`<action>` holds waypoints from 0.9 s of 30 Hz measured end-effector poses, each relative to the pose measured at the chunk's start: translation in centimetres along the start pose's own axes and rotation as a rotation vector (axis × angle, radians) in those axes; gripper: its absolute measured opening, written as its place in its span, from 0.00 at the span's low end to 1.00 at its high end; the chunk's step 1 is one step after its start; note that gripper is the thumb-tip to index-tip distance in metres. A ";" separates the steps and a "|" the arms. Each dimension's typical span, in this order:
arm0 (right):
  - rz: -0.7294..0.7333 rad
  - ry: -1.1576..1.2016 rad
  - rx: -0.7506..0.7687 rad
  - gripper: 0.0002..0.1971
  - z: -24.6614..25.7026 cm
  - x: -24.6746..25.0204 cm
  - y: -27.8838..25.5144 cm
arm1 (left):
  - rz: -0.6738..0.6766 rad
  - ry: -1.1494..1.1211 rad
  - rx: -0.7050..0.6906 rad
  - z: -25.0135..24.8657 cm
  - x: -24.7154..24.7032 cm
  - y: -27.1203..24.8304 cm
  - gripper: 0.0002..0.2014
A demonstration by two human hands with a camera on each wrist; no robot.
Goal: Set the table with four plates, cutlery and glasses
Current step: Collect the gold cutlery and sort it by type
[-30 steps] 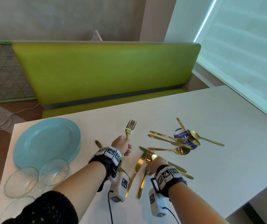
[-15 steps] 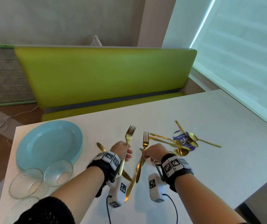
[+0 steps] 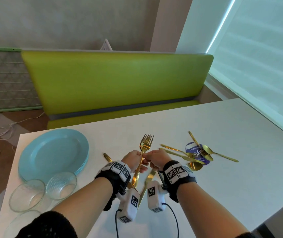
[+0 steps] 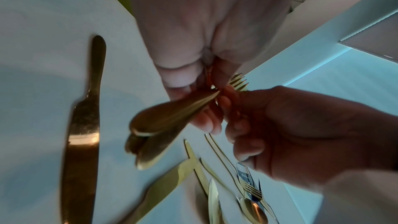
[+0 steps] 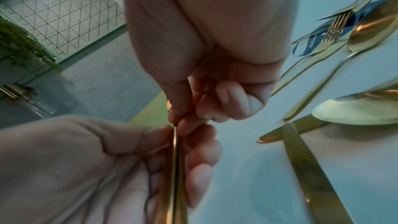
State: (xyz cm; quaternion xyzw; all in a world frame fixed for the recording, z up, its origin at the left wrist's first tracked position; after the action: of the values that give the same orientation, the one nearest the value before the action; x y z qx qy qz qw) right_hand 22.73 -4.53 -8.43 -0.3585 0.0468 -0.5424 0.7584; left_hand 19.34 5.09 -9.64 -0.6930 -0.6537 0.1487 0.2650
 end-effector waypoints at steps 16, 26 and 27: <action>-0.055 -0.017 0.045 0.11 -1.3 4.1 2.3 | -0.054 0.143 0.004 -1.4 -1.7 2.8 0.08; -0.345 -0.662 -0.013 0.12 -2.3 14.6 5.8 | -0.109 0.125 0.018 -3.1 -0.5 5.6 0.07; -0.360 -0.687 -0.034 0.13 -2.6 15.2 6.3 | -0.118 0.127 0.019 -3.2 -0.3 5.8 0.06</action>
State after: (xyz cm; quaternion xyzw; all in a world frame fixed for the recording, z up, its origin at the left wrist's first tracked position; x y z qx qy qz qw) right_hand 32.71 -17.87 -9.32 -0.5345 -0.2647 -0.5143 0.6163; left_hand 25.93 4.23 -10.32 -0.6588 -0.6737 0.0947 0.3210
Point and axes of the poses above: each hand's wrist, its own y-axis towards the middle knuckle, its own x-axis out of the back of the hand, z = x × y, the point moved 10 cm from there along y, towards the middle knuckle, and after that the axes turned 11 degrees about y, right-handed, at the moved point
